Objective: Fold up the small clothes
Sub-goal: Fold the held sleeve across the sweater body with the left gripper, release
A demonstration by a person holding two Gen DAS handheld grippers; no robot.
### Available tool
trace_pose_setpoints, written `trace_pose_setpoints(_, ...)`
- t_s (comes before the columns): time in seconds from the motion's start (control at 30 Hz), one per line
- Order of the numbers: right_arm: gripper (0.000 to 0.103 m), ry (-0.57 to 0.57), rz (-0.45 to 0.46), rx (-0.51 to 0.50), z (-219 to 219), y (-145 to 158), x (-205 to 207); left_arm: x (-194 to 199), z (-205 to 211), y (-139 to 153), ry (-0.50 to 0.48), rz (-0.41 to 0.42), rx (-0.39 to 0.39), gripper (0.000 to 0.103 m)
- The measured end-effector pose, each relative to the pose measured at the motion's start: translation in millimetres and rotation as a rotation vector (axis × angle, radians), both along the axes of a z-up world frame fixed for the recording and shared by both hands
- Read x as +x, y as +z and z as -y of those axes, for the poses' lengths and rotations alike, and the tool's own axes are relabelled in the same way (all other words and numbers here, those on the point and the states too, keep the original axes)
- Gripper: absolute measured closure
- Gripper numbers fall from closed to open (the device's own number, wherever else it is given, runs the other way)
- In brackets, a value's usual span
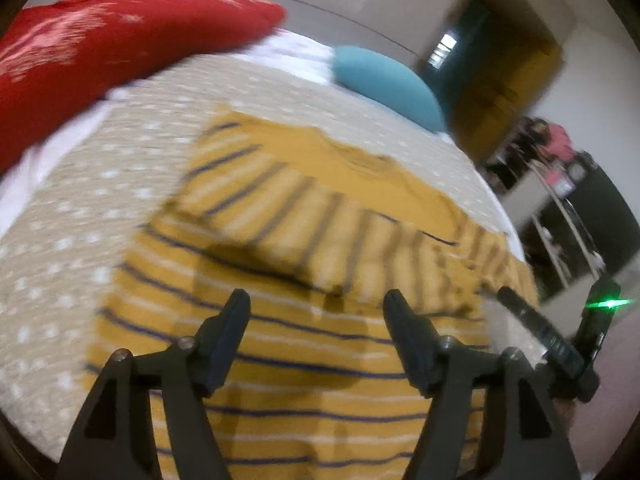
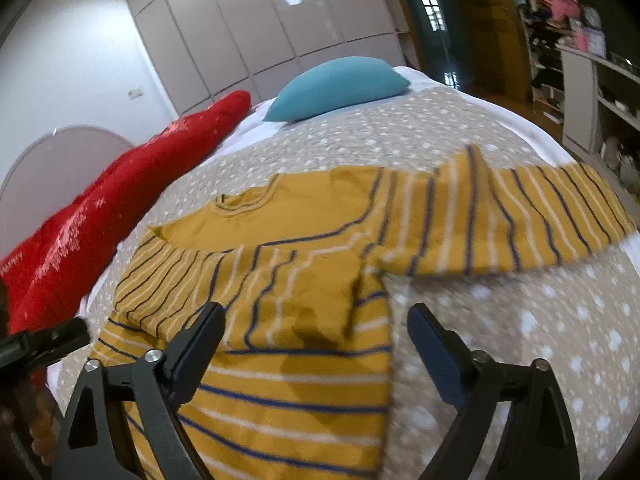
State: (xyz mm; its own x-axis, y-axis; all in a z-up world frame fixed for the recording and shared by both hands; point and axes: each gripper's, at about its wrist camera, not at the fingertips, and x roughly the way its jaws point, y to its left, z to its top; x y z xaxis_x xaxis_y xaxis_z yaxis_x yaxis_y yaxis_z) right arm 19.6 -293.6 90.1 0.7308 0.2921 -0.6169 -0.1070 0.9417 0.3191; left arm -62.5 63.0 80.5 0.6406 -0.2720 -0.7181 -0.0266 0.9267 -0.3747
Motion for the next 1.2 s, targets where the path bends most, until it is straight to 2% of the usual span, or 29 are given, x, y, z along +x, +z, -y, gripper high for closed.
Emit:
trace_pose_setpoints(0.1,0.012,0.013,-0.029,-0.034,-12,-2,19,-7,-18,-2,0.063,0.002,0.039,0.032)
trace_pose_setpoints(0.2,0.018,0.020,-0.069,-0.048,-18,-11,32,-13,-25,-5,0.100,0.007,0.096,0.028)
trace_pose_setpoints(0.27,0.031,0.027,-0.117,-0.053,-17,-25,36,-17,-29,-12,0.114,-0.011,0.119,0.027)
trace_pose_setpoints(0.33,0.062,0.026,-0.188,-0.055,-15,-41,42,-17,-29,-24,0.113,-0.038,0.131,0.027)
trace_pose_setpoints(0.4,0.068,-0.002,-0.182,-0.041,-8,-46,39,-17,-26,-34,0.105,-0.062,0.145,0.027)
trace_pose_setpoints(0.57,0.067,-0.050,-0.156,-0.033,3,-33,20,-23,-2,-47,0.059,-0.085,0.222,0.027)
trace_pose_setpoints(0.67,0.063,-0.037,-0.112,-0.032,1,-22,1,-26,17,-51,0.027,-0.081,0.285,0.027)
trace_pose_setpoints(0.7,0.059,-0.034,-0.099,-0.045,-2,-21,-5,-27,23,-52,0.016,-0.080,0.301,0.027)
trace_pose_setpoints(0.73,0.052,-0.031,-0.089,-0.060,-5,-20,-10,-28,28,-53,0.007,-0.082,0.314,0.027)
trace_pose_setpoints(0.77,0.050,-0.025,-0.084,-0.072,-8,-20,-15,-28,33,-55,0.001,-0.085,0.322,0.026)
trace_pose_setpoints(0.9,0.049,-0.008,-0.110,-0.088,-13,-30,-23,-31,40,-58,-0.006,-0.092,0.343,0.020)
trace_pose_setpoints(0.97,0.049,-0.024,-0.126,-0.065,-4,-34,-22,-31,40,-61,-0.010,-0.098,0.337,0.015)
trace_pose_setpoints(1.07,0.049,-0.082,-0.142,-0.015,19,-38,-20,-32,39,-65,-0.011,-0.102,0.322,0.012)
trace_pose_setpoints(1.2,0.049,-0.201,-0.138,0.065,74,-39,-25,-30,42,-66,-0.007,-0.113,0.333,0.011)
